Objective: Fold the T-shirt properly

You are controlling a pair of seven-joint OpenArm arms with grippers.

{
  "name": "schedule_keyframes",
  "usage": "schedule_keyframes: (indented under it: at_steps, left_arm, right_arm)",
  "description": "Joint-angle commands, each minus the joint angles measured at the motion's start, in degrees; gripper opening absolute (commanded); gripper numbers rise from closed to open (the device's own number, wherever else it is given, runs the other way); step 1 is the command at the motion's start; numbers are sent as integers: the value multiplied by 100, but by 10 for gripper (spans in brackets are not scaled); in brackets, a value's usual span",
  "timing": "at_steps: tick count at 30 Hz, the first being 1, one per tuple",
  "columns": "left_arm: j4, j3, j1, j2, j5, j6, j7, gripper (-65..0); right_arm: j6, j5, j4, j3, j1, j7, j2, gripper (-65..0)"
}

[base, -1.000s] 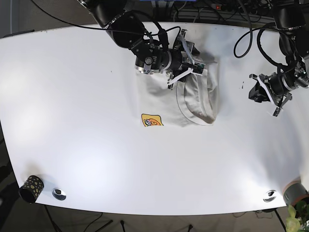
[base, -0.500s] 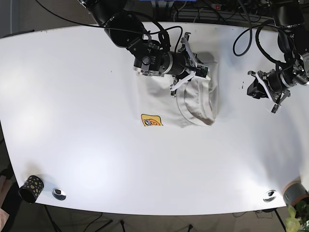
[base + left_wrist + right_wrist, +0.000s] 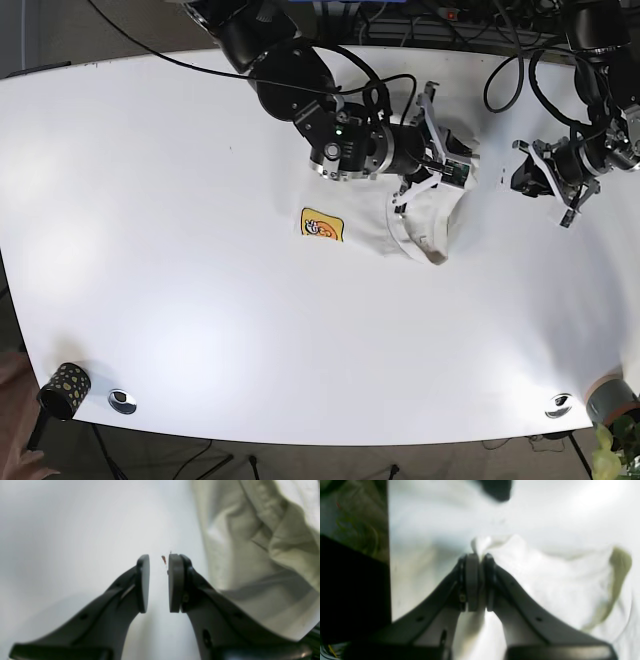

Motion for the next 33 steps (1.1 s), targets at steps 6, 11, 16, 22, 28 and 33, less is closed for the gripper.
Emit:
schedule_keyframes:
  at_steps: [6, 11, 16, 22, 28, 33]
  left_arm:
    - [122, -29, -90, -98, -118, -17, -116, -536]
    - [130, -55, -108, -98, -135, -17, -116, -536]
    - [438, -381, -125, -116, -135, -17, -116, -536]
    - [878, -319, -327, -98, -127, 10, -116, -536]
    - [1001, 411, -661, 43, -118, 19, -107, -536]
    - [983, 1123, -881, 385, -118, 19, -107, -536]
  right_arm:
    - [12, 145, -1032, -41, 605, 153, -267, -626]
    - [12, 145, -1779, -23, 745, 742, -267, -423]
    - [12, 145, -1585, 3, 737, 909, -267, -155]
    - [12, 154, -662, 803, 447, 627, -267, -141]
    - [12, 154, 164, 2034, 244, 223, -242, -141]
    - [12, 154, 595, 2966, 60, 126, -93, -141]
